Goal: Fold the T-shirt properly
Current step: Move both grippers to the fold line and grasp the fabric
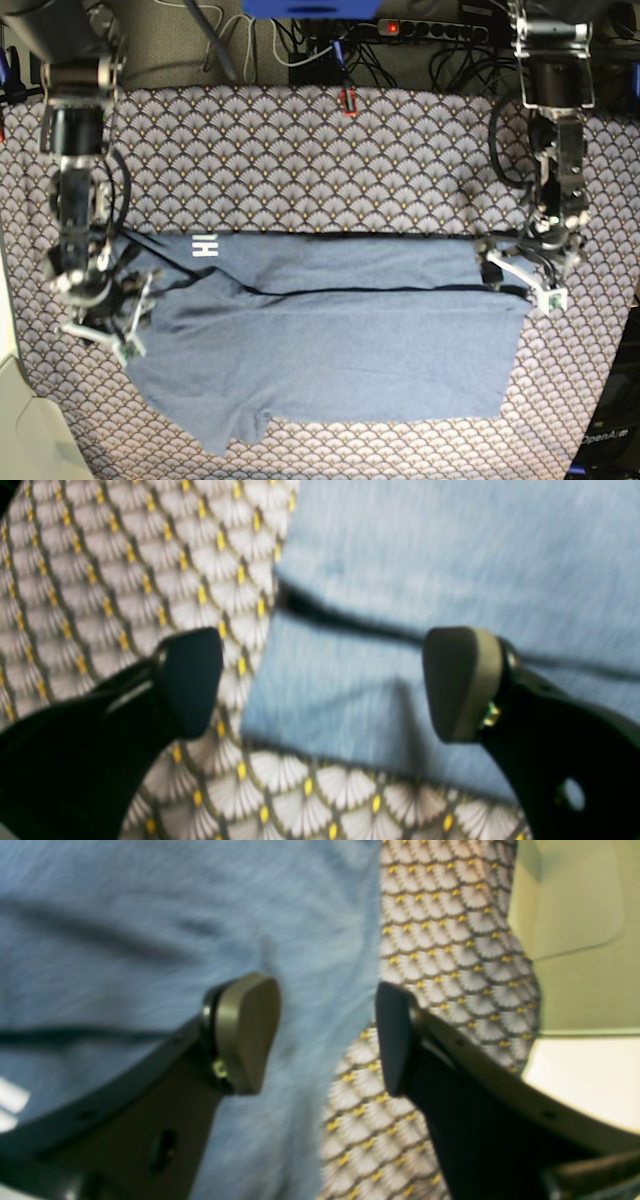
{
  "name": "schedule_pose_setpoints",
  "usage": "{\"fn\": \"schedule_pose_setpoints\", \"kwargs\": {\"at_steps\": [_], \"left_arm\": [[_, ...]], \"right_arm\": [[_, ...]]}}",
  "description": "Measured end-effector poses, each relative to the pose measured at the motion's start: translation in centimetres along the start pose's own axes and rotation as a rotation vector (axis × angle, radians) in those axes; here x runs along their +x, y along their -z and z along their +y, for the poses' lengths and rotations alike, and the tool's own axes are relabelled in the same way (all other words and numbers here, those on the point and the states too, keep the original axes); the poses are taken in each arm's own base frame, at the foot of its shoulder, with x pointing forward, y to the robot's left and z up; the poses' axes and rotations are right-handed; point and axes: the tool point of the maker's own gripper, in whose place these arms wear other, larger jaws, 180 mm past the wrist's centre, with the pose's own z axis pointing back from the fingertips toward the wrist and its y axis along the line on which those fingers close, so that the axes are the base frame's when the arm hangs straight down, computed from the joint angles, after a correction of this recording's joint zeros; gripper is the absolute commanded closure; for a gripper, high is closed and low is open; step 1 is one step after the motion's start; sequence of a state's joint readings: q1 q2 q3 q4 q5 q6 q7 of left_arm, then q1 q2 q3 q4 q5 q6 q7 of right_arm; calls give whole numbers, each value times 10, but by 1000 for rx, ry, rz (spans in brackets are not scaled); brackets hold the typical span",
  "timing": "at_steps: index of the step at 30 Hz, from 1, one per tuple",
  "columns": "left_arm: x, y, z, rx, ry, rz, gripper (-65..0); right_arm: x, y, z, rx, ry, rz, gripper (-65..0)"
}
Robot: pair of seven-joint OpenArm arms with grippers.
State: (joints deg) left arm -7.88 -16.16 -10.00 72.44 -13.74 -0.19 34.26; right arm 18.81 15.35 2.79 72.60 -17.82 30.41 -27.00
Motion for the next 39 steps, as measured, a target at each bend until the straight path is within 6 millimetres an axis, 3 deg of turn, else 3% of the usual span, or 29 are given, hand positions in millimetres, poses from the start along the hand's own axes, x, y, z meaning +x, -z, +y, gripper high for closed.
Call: {"fn": "schedule_pose_setpoints", "kwargs": {"at_steps": [3,7,13,18,22,26,30,33,39], "left_arm": [[-11,-3,6,0,-72,7,-623],[-21,-6,25,43,-163,17,-623],[-29,-2,16,22,-169,39,-623],[-34,2,9,19,-186,38,-623],[-34,3,9,19,-191,37,-623],[-35,3,9,19,-191,37,-622],[-34,3,9,19,-192,36,-616],[-32,4,9,19,-196,7,-479],[-37,11,18,43,-205,0,-191]], "right_arm": [[-11,-11,21,27,-25,5,-356],[-11,-21,24,18,-41,-14,-356],[-27,-24,36,39,-42,16,-356],[-27,-26,37,39,-43,11,-356],[-33,-34,24,1,-28,20,-356],[-28,-34,23,0,-29,2,-356],[-36,-36,18,-14,1,13,-356],[-47,-40,16,-21,4,39,-356],[-47,-48,17,-29,21,16,-356]]}}
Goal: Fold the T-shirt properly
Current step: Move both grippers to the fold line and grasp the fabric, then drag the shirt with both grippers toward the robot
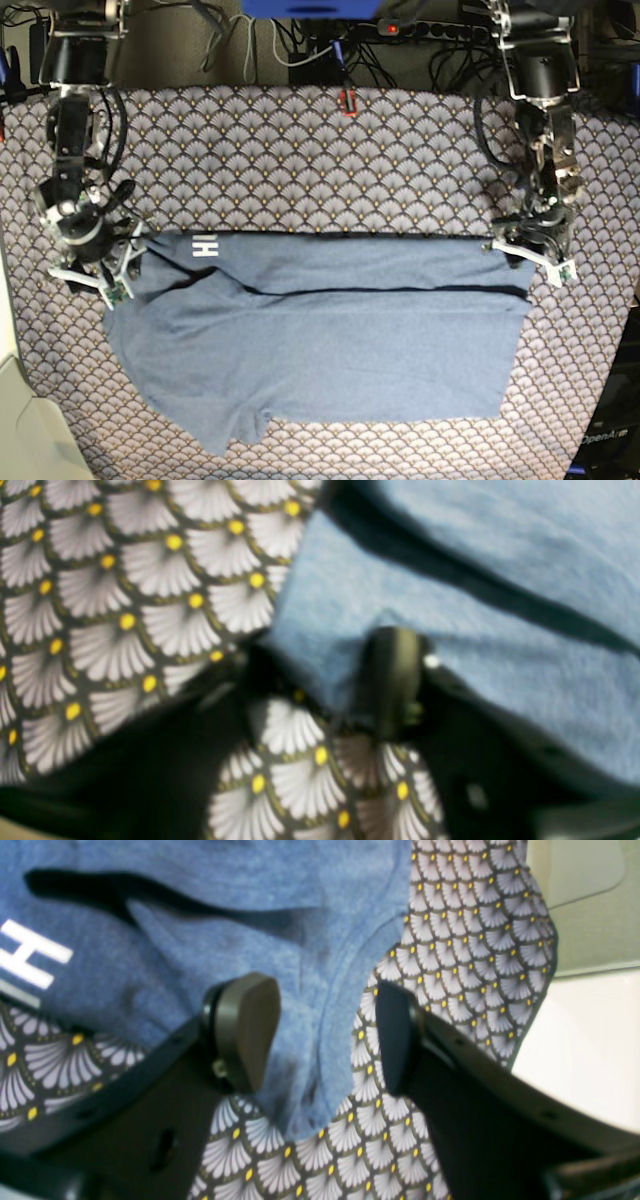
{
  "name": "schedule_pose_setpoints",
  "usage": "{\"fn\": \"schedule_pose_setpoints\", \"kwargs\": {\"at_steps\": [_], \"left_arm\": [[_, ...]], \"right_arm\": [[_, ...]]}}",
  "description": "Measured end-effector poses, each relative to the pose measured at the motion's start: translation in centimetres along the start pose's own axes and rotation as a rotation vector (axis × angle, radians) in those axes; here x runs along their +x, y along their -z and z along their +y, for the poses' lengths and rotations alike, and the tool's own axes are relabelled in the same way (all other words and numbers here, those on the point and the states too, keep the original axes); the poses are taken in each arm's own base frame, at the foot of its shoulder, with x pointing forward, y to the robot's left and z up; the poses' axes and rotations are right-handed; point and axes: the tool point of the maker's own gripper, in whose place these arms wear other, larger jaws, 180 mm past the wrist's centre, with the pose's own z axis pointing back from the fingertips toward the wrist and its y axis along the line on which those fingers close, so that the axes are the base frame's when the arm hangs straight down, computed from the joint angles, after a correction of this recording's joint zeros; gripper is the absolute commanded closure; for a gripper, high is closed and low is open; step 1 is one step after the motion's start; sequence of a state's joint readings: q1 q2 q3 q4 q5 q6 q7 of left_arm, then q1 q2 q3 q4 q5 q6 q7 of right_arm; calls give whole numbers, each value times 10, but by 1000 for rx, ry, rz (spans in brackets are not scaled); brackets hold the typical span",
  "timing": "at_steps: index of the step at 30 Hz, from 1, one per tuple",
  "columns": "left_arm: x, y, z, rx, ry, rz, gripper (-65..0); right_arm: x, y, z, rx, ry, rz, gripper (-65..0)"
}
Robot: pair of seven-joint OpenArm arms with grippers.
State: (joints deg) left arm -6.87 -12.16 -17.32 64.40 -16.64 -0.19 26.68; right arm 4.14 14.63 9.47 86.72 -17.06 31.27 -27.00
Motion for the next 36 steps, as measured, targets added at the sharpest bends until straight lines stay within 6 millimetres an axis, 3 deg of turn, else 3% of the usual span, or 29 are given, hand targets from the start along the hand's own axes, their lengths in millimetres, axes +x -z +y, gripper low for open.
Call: {"fn": "schedule_pose_setpoints", "kwargs": {"at_steps": [4,14,19,25,36], "left_arm": [[-1,5,0,3,-18,-5,0],[0,5,-2,0,-25,-7,-9],[0,5,-2,-1,-25,-6,-9],[-2,5,-1,0,-24,-4,-9],[-3,4,0,2,-22,-3,-9]], "right_arm": [[-14,-7,-2,-6,91,4,-357],[-48,-17,22,52,130,61,-356],[-62,-18,8,16,178,81,-357],[-87,-10,23,59,214,141,-356],[-78,0,18,58,229,129,-355]]}}
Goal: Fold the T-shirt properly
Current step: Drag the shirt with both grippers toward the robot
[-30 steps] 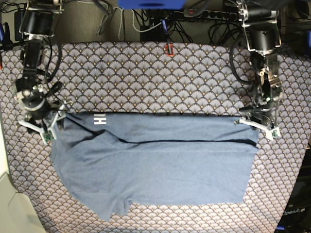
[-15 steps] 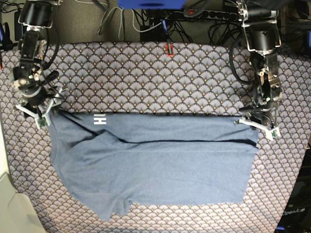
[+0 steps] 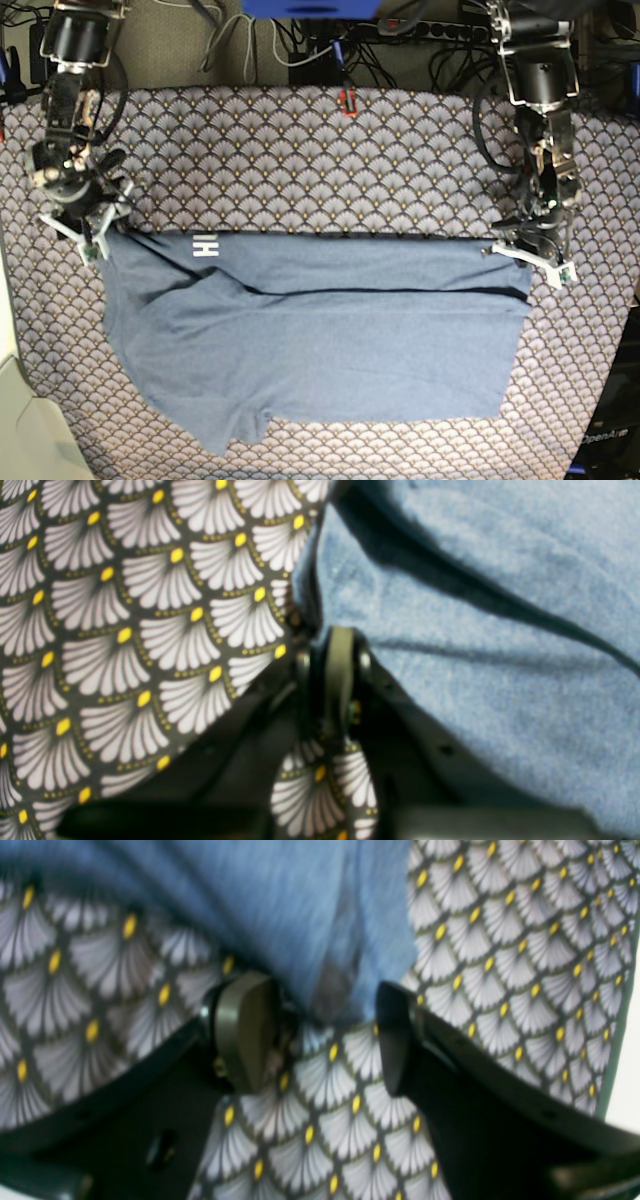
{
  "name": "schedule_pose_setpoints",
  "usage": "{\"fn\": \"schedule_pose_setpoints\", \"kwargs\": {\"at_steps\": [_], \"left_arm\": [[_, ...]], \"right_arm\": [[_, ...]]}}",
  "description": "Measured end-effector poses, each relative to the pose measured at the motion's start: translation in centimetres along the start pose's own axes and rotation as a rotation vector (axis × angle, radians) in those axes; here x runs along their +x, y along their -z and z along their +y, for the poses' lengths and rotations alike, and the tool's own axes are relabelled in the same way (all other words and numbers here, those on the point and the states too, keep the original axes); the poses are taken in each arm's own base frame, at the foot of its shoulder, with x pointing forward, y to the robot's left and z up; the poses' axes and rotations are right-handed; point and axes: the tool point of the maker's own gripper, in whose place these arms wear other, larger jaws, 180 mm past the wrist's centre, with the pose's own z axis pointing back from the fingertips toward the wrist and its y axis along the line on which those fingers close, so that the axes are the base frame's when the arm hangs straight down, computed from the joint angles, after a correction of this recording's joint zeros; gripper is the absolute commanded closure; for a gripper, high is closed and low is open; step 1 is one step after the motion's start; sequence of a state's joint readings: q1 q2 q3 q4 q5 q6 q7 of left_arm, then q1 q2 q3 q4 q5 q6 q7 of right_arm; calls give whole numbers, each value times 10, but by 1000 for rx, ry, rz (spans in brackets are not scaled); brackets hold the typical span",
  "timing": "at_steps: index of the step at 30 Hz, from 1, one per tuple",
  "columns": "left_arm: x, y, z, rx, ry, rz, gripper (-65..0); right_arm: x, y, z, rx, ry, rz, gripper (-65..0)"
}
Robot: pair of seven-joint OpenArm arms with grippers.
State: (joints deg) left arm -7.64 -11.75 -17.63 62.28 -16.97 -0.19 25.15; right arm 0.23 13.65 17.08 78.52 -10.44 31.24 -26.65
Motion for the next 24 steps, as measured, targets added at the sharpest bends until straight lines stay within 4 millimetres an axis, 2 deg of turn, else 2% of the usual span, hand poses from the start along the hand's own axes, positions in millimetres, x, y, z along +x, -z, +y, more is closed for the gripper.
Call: {"fn": "schedule_pose_setpoints", "kwargs": {"at_steps": [4,6,8,11,12,18,21,24], "left_arm": [[0,0,0,0,-1,-3,-9],[1,0,0,0,0,-3,-9],[1,0,0,0,0,-3,-9],[1,0,0,1,0,-3,-9],[1,0,1,2,2,-3,-9],[1,-1,8,0,14,12,-9],[-4,-6,11,-4,26,6,-9],[-6,-11,17,-4,47,12,-9]], "right_arm": [[2,7,-3,4,12,5,-352],[3,6,-7,-3,4,6,-320],[3,6,-9,-6,1,5,-240],[13,6,-9,-7,0,-52,-39],[15,6,-9,-6,2,-62,0],[4,2,-12,-8,-9,-45,0],[-11,-4,-10,-7,-31,-14,0],[-13,-12,-6,10,-68,-17,0]]}}
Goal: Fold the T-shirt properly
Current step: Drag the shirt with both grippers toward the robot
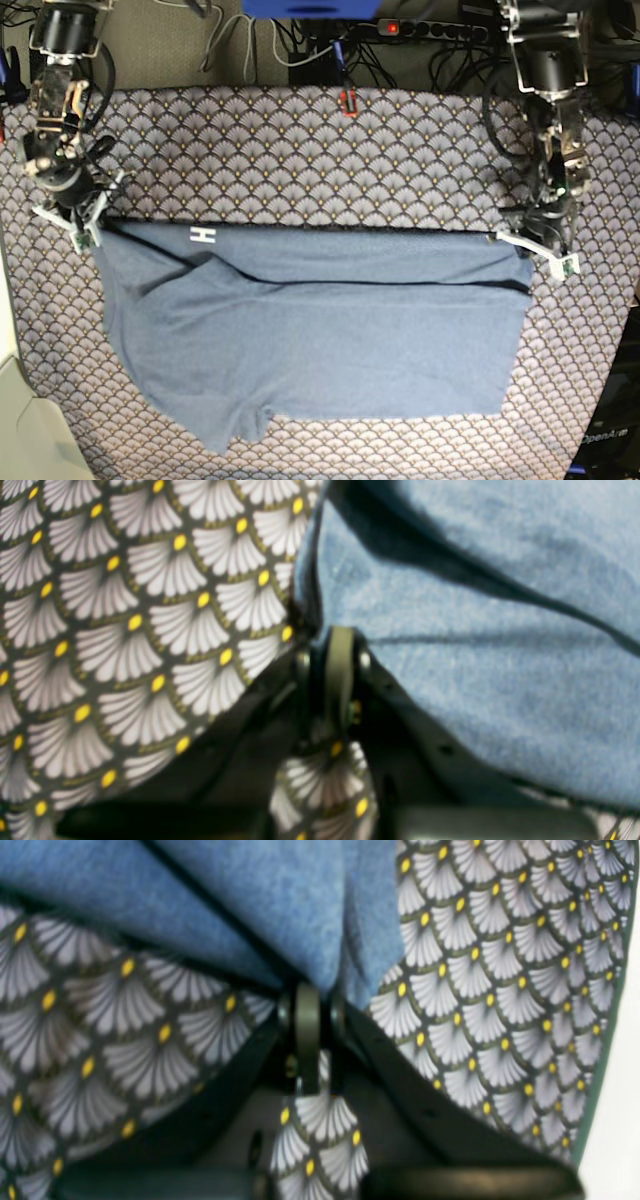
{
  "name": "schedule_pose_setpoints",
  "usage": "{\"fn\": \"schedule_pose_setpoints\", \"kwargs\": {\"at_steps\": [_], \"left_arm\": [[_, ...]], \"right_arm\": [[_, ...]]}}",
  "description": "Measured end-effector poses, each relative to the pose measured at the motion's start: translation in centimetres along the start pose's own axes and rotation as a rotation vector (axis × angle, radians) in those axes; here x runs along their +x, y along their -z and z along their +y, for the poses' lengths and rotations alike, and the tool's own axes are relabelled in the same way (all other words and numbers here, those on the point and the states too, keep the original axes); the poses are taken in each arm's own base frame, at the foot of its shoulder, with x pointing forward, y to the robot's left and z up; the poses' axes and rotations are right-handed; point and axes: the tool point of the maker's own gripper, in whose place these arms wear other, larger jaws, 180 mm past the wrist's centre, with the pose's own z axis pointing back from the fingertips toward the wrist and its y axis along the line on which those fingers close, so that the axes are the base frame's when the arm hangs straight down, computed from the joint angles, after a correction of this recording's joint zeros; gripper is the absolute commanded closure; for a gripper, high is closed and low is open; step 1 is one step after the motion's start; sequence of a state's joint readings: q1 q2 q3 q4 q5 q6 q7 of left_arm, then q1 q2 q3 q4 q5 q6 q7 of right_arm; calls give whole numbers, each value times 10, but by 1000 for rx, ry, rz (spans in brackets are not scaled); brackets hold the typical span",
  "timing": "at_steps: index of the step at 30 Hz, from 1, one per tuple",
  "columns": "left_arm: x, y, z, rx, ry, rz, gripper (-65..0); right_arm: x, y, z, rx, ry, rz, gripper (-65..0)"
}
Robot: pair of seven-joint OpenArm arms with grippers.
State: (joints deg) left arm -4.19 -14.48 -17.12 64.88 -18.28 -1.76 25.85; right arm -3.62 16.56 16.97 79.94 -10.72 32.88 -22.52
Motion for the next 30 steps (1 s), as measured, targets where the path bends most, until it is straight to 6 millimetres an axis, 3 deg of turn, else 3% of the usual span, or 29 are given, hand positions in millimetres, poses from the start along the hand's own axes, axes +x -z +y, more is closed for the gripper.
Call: {"fn": "schedule_pose_setpoints", "kwargs": {"at_steps": [4,11,21,26,30], "left_arm": [[-6,-8,2,3,16,17,-9],[-16,-28,9,12,71,83,-9],[-34,-53,30,32,143,112,-9],[-46,-69,36,42,164,117,-9],[-56,-85,49,63,157,141,-9]], "right_arm": [[7,-11,6,24,-46,-24,0],[-4,-34,20,37,-101,-19,0],[-39,-74,45,107,-122,19,0],[-53,-91,30,90,-70,27,0],[-65,-103,37,111,-87,50,0]]}}
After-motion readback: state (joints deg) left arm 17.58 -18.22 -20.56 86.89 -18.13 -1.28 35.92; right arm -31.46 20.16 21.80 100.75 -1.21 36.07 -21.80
